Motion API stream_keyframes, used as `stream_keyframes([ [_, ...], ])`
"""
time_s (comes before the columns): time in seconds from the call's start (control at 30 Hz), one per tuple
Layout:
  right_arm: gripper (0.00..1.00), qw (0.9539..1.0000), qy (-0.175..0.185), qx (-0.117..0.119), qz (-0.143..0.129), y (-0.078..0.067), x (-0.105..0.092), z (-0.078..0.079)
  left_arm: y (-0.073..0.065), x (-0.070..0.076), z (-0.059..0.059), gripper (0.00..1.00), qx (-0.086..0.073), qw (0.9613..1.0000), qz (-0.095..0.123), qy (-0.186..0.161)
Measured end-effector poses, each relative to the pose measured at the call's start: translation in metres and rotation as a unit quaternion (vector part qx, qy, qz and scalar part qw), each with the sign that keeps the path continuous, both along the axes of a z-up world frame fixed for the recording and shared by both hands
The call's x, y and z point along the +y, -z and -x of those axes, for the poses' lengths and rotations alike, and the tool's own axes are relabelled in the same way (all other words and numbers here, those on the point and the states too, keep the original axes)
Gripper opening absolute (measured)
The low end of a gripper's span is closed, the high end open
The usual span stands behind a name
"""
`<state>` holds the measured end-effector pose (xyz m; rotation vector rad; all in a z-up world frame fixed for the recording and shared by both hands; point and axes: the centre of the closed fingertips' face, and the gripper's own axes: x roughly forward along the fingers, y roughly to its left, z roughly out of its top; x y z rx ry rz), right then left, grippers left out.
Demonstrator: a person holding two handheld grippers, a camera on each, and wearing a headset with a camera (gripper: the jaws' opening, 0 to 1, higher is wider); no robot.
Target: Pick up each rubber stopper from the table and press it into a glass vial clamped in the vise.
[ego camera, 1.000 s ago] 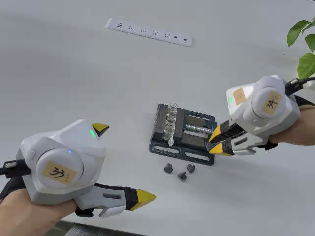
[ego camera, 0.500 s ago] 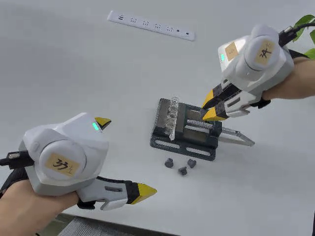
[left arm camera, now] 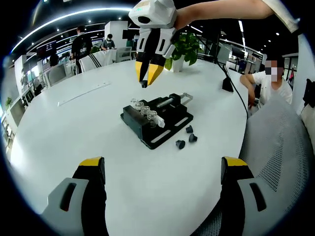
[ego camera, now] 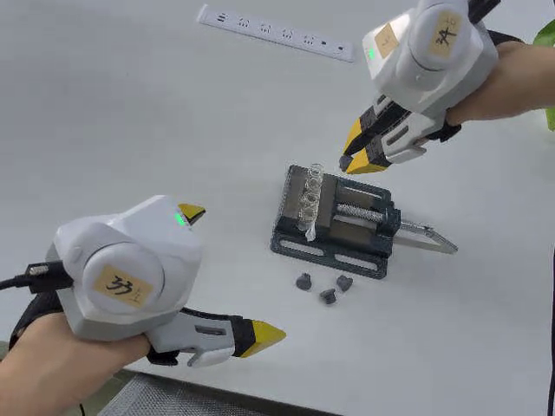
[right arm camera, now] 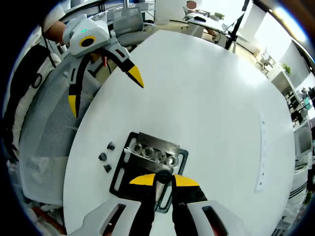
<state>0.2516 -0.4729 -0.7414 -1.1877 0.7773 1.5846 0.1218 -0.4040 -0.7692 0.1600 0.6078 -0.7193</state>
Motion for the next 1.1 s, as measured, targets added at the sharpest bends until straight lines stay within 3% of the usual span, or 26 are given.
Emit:
stream_keyframes([
  [0.2, 0.07, 0.9996, -0.026, -0.005, 0.010, 0.008, 0.007, -0.003, 0.003, 0.001, -0.002, 0.98, 0.003, 1.0000, -0.001, -0.002],
  [1.1, 0.07, 0.9992, -0.039, 0.000, 0.008, 0.029, 0.021, -0.008, 0.009, 0.001, -0.001, 0.97, 0.014, 0.9998, 0.006, -0.011],
])
